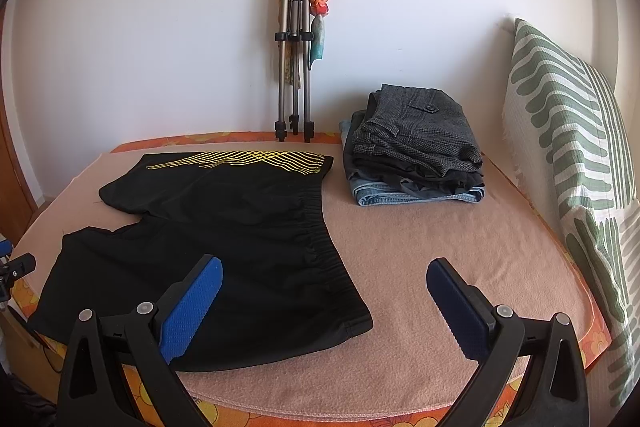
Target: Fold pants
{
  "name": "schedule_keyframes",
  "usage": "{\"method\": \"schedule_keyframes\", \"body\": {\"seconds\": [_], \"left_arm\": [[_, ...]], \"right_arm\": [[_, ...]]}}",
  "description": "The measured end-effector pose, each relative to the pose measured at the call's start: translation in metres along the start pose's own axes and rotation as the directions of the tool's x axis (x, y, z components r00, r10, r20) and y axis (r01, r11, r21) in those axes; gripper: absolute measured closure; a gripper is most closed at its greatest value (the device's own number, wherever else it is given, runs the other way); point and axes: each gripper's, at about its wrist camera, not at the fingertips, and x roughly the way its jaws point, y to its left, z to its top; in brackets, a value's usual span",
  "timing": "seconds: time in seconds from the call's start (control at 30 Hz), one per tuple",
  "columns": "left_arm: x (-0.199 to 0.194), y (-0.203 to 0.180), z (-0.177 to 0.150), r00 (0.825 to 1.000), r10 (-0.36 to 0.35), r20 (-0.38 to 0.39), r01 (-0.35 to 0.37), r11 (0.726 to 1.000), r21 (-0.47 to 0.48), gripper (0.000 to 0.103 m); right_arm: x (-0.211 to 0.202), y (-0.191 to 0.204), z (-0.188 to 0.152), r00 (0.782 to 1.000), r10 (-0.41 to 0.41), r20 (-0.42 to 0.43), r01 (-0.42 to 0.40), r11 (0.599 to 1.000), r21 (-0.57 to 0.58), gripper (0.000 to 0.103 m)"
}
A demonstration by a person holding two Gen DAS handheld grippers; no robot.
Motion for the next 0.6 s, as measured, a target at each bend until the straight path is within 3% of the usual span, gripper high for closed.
{"method": "schedule_keyframes", "body": {"seconds": [0.6], "left_arm": [[-0.0026,-0.0031,-0.004,1.0,-0.006,0.006,0.006,1.0,0.016,0.0]], "right_arm": [[-0.0011,0.0002,-0.0011,1.0,0.013,-0.002,-0.013,1.0,-0.003,0.0]]}}
